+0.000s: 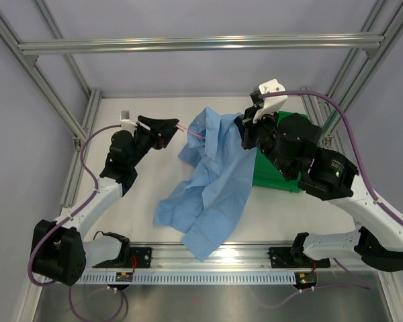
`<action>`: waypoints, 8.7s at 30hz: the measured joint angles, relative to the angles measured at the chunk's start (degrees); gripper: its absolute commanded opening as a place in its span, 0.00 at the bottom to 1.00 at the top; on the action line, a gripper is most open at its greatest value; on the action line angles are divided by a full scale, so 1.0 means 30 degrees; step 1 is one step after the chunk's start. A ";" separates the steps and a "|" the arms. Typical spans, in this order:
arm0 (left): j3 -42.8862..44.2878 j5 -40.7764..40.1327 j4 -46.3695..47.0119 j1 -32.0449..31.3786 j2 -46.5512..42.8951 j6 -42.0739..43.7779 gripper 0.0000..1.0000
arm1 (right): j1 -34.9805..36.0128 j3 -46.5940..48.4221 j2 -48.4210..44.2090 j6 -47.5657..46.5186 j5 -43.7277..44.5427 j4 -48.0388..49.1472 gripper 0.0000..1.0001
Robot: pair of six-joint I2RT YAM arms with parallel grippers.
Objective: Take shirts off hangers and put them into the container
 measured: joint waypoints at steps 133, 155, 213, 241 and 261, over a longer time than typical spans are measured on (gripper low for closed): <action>2.3066 -0.7278 -1.9504 -0.6033 0.5187 2.1267 0.00 | -0.0073 -0.6608 -0.4677 0.3781 -0.3898 -0.0605 0.00; 2.5033 -0.6783 -2.0283 -0.2834 0.5916 2.1813 0.00 | -0.0073 -0.8036 -0.7650 0.4758 -0.3359 -0.2812 0.00; 1.6072 -0.4983 -1.8302 -0.6666 0.2004 1.8170 0.75 | 0.0648 -0.6397 -0.2856 0.5763 -0.5406 -0.1399 0.00; 1.1438 -0.6448 -1.8578 -0.9989 -0.2601 1.7930 0.78 | 0.0663 0.1880 0.2616 0.4269 -0.3475 -0.2856 0.00; 1.0477 -0.7315 -1.5045 -1.0535 -0.0175 2.0873 0.00 | 0.0663 0.2433 0.2754 0.4291 -0.5435 -0.3439 0.00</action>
